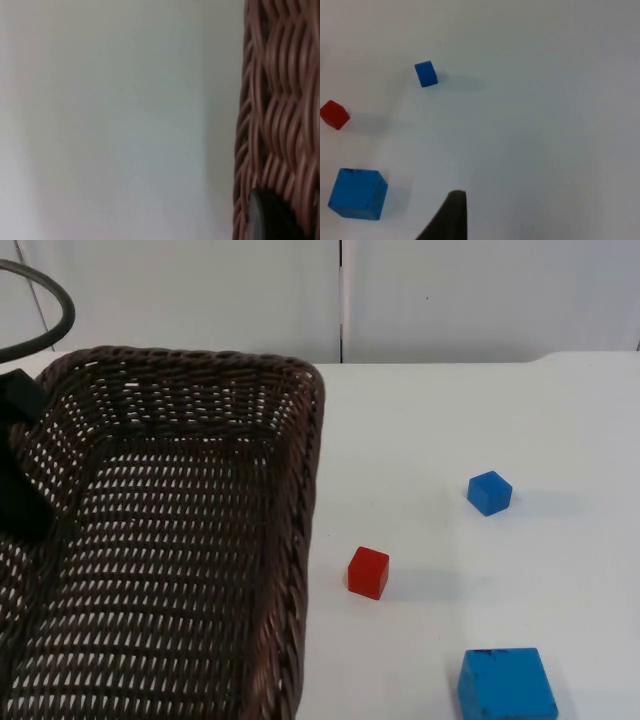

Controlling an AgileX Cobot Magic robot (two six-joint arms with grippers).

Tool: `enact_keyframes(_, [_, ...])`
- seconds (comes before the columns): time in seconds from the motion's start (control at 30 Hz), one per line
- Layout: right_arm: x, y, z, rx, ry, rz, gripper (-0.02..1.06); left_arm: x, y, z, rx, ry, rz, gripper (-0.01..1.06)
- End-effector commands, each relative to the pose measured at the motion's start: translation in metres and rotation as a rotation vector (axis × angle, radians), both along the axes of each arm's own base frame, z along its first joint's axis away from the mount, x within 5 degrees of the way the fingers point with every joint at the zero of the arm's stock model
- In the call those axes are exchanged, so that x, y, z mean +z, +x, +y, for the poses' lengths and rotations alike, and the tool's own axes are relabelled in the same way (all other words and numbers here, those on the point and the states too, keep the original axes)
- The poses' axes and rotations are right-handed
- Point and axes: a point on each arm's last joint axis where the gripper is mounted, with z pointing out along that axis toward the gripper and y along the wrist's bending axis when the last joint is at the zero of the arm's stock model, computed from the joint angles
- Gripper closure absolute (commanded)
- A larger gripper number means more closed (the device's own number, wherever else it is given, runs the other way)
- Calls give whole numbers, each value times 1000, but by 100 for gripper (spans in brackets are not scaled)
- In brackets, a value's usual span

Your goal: Pick up the basket with the left hand and place the largest block into the basket with the right hand.

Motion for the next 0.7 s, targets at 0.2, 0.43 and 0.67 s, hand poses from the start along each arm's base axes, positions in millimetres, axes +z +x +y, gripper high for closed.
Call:
enact_keyframes(0.2, [21, 55, 7, 8, -28, 69, -1, 4, -1, -3, 1, -44, -5, 105])
enact_keyframes(0.43, [33, 97, 12, 31, -57, 159, -1, 4, -1, -3, 0, -43, -5, 105])
enact_keyframes(0.67, [29, 129, 18, 52, -62, 238, -1, 4, -1, -3, 0, -43, -5, 105])
